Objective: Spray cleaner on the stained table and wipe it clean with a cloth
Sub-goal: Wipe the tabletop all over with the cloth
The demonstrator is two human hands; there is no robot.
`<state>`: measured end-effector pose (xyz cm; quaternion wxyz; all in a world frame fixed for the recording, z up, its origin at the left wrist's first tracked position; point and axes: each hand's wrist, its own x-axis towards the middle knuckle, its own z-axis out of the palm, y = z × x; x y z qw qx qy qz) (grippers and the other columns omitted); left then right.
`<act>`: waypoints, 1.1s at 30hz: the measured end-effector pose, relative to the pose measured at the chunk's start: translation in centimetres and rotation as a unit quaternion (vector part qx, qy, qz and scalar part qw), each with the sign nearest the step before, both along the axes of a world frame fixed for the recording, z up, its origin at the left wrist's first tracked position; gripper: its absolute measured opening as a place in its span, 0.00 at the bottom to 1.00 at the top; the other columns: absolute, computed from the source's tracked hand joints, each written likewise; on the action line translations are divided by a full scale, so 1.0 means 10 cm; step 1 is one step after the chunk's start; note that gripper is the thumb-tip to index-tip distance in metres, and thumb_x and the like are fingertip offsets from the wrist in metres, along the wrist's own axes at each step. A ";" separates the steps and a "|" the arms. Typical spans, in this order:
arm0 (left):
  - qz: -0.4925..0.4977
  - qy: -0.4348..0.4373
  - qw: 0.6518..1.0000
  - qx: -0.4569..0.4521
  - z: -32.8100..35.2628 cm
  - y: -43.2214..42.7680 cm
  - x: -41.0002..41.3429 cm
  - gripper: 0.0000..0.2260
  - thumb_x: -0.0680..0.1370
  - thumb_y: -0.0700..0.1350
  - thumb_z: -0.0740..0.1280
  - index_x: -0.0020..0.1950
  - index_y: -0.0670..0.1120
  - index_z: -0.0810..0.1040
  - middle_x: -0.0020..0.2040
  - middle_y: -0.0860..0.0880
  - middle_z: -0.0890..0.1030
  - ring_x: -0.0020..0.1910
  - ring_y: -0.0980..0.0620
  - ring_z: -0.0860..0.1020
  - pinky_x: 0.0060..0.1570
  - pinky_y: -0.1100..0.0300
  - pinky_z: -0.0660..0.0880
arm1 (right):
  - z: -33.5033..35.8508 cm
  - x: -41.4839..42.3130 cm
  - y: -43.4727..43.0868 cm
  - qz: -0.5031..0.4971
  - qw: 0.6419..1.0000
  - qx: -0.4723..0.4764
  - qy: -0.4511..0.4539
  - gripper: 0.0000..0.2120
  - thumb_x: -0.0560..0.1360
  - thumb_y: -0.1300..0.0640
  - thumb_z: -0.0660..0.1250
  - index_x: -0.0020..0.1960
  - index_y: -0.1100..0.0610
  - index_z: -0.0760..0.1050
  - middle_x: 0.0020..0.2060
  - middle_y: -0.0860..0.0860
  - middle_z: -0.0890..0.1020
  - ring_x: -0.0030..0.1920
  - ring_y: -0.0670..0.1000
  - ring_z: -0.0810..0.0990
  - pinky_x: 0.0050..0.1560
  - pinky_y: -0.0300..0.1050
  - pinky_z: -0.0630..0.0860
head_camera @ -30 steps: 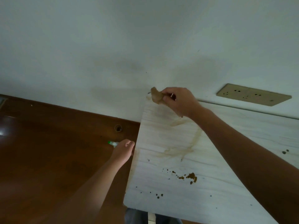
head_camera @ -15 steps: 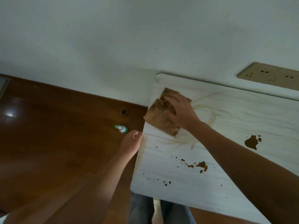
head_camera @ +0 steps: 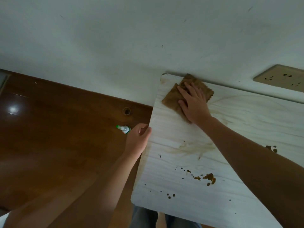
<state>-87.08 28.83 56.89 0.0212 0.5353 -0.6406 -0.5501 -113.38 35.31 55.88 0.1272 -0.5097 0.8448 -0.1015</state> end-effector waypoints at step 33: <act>0.003 -0.002 1.000 -0.024 -0.04 0.12 0.14 0.13 0.81 0.50 0.69 0.62 0.45 0.81 0.51 0.51 0.85 0.51 0.53 0.84 0.53 0.51 0.83 | -0.04 0.56 -0.27 0.234 0.971 0.035 0.029 0.26 0.81 0.46 0.51 0.78 0.50 0.63 0.79 0.53 0.62 0.79 0.57 0.56 0.78 0.60 0.51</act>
